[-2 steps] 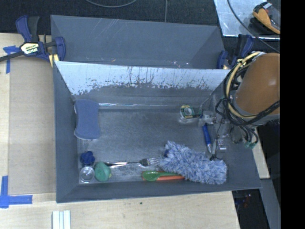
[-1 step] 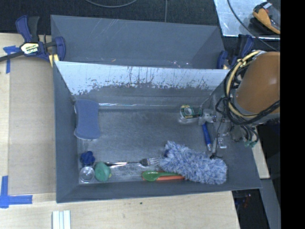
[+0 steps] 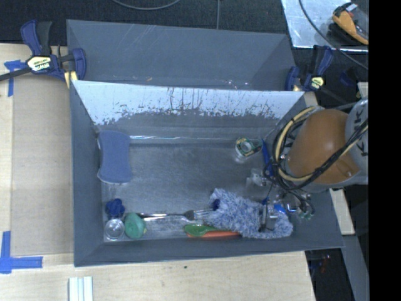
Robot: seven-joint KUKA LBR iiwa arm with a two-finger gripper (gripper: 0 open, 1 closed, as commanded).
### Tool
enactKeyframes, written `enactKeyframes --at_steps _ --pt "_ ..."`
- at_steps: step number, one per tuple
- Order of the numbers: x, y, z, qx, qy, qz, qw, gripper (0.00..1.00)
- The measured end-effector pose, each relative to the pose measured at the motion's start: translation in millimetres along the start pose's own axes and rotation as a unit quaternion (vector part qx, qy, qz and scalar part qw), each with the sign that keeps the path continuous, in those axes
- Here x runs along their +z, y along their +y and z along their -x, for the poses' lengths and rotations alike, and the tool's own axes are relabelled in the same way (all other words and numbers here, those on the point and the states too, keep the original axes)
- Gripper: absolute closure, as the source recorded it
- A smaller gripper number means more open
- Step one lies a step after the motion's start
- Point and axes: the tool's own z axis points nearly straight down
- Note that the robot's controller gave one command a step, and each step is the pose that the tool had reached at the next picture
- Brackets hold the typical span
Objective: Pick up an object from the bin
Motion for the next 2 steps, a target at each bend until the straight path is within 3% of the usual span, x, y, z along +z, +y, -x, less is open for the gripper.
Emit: enactKeyframes --at_steps 1,2 --pt "-39 1 2.1 0.000 -0.0029 -0.001 1.0000 0.00" --pt "-27 -10 -3.2 0.122 -0.0012 0.000 0.9925 0.00"
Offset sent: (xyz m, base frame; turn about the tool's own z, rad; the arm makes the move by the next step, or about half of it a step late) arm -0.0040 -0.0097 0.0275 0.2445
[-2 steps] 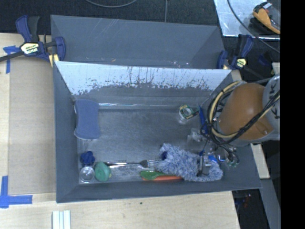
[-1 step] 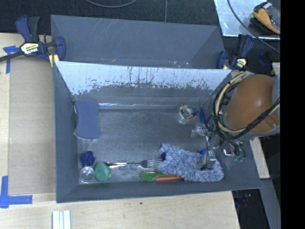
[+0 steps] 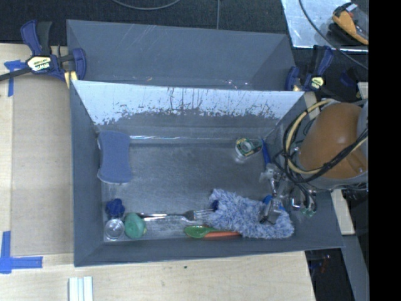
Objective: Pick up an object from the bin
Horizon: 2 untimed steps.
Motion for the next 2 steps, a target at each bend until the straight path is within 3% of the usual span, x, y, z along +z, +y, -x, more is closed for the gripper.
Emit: enactKeyframes --at_steps 1,2 --pt "28 24 -7.6 -0.034 -0.0045 -0.001 0.9994 0.00" --pt "27 35 -12.1 0.075 -0.0051 -0.001 0.9972 1.00"
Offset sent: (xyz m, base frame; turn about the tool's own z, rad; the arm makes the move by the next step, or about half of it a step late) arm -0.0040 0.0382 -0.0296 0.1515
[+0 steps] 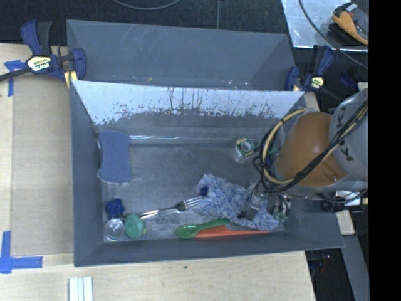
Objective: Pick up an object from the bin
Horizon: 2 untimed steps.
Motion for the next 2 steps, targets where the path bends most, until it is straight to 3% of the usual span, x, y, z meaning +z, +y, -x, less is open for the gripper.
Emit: enactKeyframes --at_steps 2 --pt "-6.9 -0.4 0.2 -0.001 -0.0016 0.000 1.0000 1.00"
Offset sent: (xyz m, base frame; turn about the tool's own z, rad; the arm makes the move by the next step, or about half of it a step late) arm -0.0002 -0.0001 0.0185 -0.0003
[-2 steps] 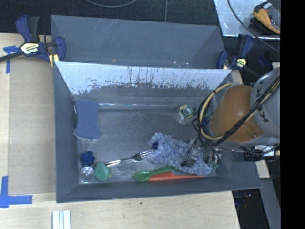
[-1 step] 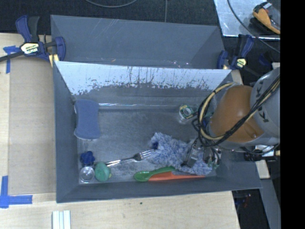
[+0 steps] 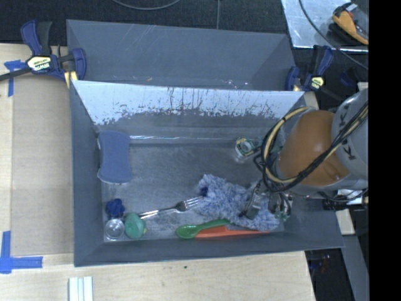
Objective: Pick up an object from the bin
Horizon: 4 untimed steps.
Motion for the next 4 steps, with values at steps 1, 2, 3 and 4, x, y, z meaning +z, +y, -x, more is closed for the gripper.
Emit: enactKeyframes --at_steps 1,2,3,4 --pt "-17 0 0.1 -0.001 0.0004 0.000 1.0000 1.00" --pt "-33 0 1.2 -0.001 -0.0008 0.000 1.0000 1.00" --pt "-43 0 1.6 -0.001 -0.0010 0.000 1.0000 1.00" --pt "-65 -1 2.2 -0.002 -0.0007 0.000 1.0000 1.00"
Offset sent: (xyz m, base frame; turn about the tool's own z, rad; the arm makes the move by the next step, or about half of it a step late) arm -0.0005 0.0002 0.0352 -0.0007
